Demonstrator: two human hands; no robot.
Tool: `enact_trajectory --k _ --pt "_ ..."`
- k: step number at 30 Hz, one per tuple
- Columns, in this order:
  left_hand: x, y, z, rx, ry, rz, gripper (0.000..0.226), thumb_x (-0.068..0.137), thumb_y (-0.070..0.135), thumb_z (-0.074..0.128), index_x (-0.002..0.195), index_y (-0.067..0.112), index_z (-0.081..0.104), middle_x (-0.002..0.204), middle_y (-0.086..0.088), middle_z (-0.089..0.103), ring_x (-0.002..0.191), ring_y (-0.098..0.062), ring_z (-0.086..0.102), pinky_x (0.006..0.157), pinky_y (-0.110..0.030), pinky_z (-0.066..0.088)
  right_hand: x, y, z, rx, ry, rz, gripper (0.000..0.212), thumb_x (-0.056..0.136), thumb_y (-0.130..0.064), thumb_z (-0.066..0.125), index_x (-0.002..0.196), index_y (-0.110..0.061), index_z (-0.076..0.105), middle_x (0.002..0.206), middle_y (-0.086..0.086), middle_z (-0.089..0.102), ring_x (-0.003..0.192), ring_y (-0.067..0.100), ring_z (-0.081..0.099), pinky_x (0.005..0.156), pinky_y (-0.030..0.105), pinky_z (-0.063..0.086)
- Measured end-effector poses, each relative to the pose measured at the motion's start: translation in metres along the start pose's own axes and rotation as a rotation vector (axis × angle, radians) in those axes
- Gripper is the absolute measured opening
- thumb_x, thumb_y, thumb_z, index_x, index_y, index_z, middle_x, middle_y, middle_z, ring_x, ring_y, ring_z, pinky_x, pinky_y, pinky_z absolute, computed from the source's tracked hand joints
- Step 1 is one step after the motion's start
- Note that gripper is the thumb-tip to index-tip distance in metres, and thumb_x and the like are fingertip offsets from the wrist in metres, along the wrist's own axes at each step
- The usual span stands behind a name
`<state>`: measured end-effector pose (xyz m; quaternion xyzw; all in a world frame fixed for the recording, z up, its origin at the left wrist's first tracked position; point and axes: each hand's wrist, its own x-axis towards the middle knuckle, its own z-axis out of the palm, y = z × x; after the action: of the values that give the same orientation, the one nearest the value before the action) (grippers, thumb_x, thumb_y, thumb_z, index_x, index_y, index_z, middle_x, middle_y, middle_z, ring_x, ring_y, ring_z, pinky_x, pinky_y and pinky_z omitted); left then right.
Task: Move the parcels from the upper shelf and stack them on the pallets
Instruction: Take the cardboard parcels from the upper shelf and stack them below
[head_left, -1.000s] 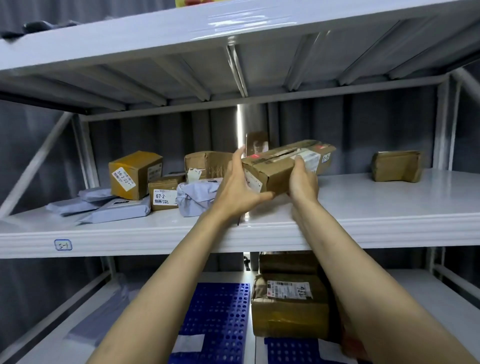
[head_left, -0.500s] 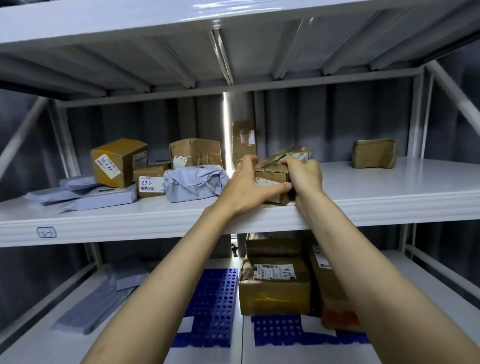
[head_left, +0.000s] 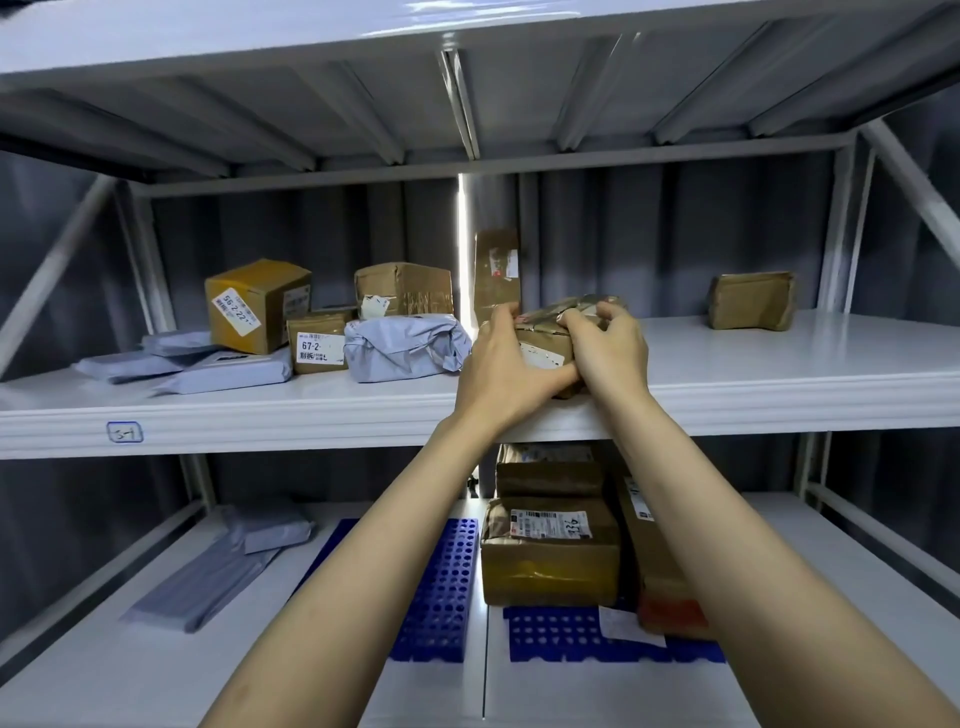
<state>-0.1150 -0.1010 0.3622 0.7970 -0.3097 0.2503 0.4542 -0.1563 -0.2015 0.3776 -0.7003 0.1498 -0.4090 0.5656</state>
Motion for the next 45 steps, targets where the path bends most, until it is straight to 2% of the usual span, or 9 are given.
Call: enact_trajectory --k 7,10,13,18,23,28,32,39,45 --pt "-0.003 -0.004 -0.013 -0.008 -0.129 0.021 0.097 0.064 0.054 0.069 0.146 0.017 0.031 0.144 -0.003 0.044 0.130 -0.019 0.043 0.097 -0.029 0.037 -0.003 -0.005 0.001 -0.156 0.142 -0.197 0.038 0.093 -0.029 0.055 0.128 -0.013 0.057 0.128 0.007 0.059 0.122 0.024 0.046 0.089 0.027 0.036" --pt "0.004 -0.008 -0.021 0.012 -0.145 0.029 0.083 0.075 0.048 0.070 0.144 0.018 0.035 0.143 -0.003 0.046 0.129 -0.019 0.044 0.097 -0.029 0.038 0.001 -0.006 0.005 -0.248 0.191 -0.283 0.031 0.094 -0.029 0.057 0.120 -0.015 0.063 0.117 0.006 0.066 0.113 0.024 0.054 0.081 0.028 0.040" --pt "0.021 -0.013 -0.035 0.012 -0.049 0.023 0.065 0.077 0.043 0.065 0.134 0.016 0.048 0.130 -0.001 0.057 0.116 -0.018 0.053 0.097 -0.036 0.046 0.006 -0.008 0.011 -0.359 0.183 -0.317 0.029 0.093 -0.029 0.059 0.120 -0.018 0.063 0.112 0.003 0.068 0.108 0.024 0.058 0.075 0.028 0.041" --pt "0.072 -0.029 -0.067 0.210 0.221 -0.060 0.041 0.082 0.031 0.062 0.115 0.008 0.059 0.114 -0.008 0.063 0.106 -0.025 0.056 0.084 -0.031 0.044 0.007 -0.030 0.029 -0.467 0.138 -0.428 0.033 0.090 -0.025 0.061 0.124 -0.024 0.060 0.113 0.004 0.068 0.108 0.030 0.059 0.084 0.037 0.049" --pt "0.121 -0.067 -0.090 0.400 0.205 -0.285 0.060 0.085 0.034 0.067 0.131 0.003 0.046 0.136 -0.021 0.045 0.127 -0.040 0.039 0.102 -0.041 0.037 0.007 -0.052 0.054 -0.489 0.066 -0.555 0.038 0.089 -0.020 0.057 0.126 -0.022 0.058 0.111 0.007 0.068 0.106 0.031 0.060 0.078 0.033 0.047" --pt "0.147 -0.095 -0.097 0.251 0.183 -0.486 0.088 0.084 0.033 0.071 0.147 0.002 0.019 0.150 -0.023 0.028 0.136 -0.040 0.033 0.111 -0.044 0.033 0.012 -0.065 0.080 -0.455 -0.062 -0.538 0.042 0.088 -0.019 0.056 0.130 -0.023 0.054 0.106 0.003 0.069 0.103 0.027 0.060 0.070 0.028 0.039" --pt "0.161 -0.106 -0.094 0.188 0.102 -0.570 0.105 0.078 0.034 0.077 0.149 0.002 0.007 0.150 -0.022 0.030 0.136 -0.038 0.034 0.111 -0.044 0.035 0.016 -0.067 0.097 -0.411 -0.123 -0.530 0.044 0.085 -0.022 0.058 0.129 -0.022 0.055 0.104 0.002 0.069 0.103 0.026 0.060 0.075 0.029 0.044" --pt "0.180 -0.119 -0.086 0.239 0.101 -0.535 0.097 0.086 0.033 0.069 0.149 -0.002 0.006 0.149 -0.022 0.035 0.135 -0.036 0.039 0.108 -0.040 0.035 0.028 -0.057 0.106 -0.350 -0.190 -0.461 0.042 0.085 -0.024 0.059 0.127 -0.021 0.057 0.109 0.004 0.068 0.111 0.024 0.055 0.085 0.029 0.043" --pt "0.172 -0.107 -0.082 0.328 0.199 -0.300 0.085 0.076 0.041 0.076 0.134 -0.001 0.031 0.136 -0.024 0.045 0.123 -0.040 0.047 0.098 -0.043 0.042 0.032 -0.055 0.103 -0.238 -0.209 -0.433 0.040 0.083 -0.021 0.062 0.123 -0.015 0.060 0.113 0.005 0.065 0.104 0.016 0.056 0.078 0.015 0.038"
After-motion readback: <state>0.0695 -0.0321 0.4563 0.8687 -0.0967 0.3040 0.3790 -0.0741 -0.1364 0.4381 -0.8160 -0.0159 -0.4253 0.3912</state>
